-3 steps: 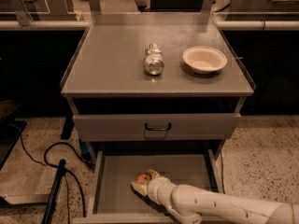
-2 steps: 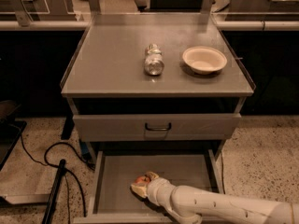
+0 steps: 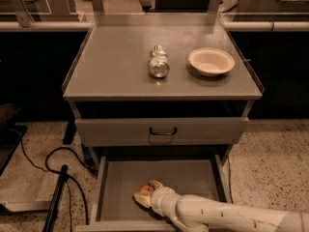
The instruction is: Place apple into middle drawer
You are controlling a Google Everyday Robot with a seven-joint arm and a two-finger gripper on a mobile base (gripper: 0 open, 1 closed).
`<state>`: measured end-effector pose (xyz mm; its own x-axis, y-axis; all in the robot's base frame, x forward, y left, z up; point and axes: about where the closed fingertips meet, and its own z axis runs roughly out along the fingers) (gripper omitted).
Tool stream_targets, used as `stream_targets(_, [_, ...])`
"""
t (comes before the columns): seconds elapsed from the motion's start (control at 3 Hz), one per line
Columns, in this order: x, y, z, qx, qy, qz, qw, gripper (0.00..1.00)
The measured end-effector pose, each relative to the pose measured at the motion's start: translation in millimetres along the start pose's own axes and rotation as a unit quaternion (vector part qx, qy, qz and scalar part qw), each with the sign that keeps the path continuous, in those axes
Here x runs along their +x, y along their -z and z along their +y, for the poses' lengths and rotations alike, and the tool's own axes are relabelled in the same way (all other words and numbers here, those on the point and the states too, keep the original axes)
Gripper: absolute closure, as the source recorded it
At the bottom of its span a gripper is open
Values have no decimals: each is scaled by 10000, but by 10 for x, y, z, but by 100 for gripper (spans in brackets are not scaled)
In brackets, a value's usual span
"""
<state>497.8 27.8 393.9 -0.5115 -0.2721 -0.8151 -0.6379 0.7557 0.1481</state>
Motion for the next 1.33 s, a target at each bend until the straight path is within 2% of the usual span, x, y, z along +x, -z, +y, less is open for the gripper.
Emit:
stream_targets(0.33, [1,0,2,-2,-2,0,10000,81])
stream_targets(1.33, [1,0,2,-2,-2,0,10000,12])
